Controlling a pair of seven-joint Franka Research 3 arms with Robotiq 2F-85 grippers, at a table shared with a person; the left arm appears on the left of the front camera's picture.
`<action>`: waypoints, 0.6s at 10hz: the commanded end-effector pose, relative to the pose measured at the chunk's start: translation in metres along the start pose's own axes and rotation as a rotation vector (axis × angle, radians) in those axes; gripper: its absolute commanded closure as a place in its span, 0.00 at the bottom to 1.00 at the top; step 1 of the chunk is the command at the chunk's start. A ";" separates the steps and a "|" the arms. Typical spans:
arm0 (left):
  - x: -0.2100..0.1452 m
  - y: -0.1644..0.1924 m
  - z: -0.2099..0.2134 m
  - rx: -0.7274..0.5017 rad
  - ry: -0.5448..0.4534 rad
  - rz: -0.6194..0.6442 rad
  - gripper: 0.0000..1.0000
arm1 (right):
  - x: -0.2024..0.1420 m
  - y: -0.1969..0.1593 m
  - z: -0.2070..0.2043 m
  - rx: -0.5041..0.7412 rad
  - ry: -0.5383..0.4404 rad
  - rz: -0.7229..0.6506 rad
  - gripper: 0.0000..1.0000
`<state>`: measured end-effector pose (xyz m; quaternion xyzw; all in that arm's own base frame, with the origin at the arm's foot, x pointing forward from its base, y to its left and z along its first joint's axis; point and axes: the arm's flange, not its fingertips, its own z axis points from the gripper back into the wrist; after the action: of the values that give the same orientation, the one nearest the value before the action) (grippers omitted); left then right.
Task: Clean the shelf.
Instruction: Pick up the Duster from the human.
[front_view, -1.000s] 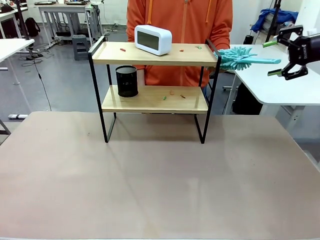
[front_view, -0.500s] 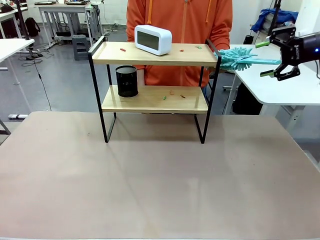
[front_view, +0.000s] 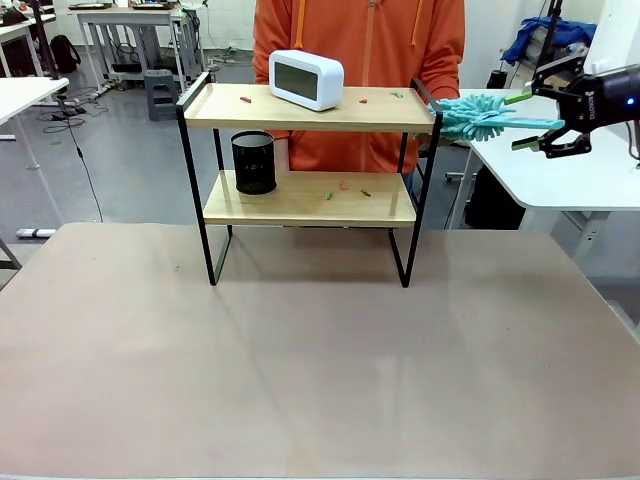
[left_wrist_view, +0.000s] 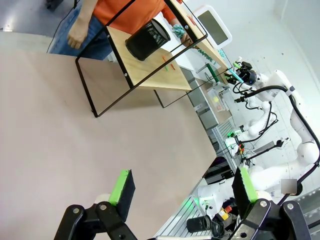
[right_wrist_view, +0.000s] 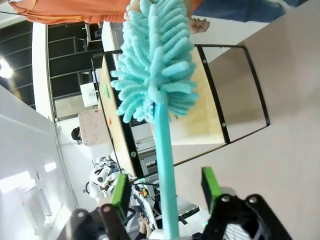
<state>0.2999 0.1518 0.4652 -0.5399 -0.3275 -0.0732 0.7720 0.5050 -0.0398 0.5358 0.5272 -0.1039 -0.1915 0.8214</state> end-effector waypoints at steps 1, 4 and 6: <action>0.001 -0.001 -0.002 -0.016 -0.018 -0.021 0.00 | 0.005 0.001 -0.004 0.030 0.018 0.022 1.00; 0.001 -0.001 -0.002 -0.016 -0.018 -0.021 0.00 | 0.006 0.000 -0.004 0.042 0.016 0.023 0.94; 0.001 -0.001 -0.002 -0.016 -0.018 -0.021 0.00 | 0.008 -0.002 -0.005 0.047 0.018 0.018 1.00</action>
<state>0.2999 0.1518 0.4652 -0.5398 -0.3276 -0.0734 0.7719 0.5061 -0.0392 0.5316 0.5320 -0.0977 -0.1881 0.8198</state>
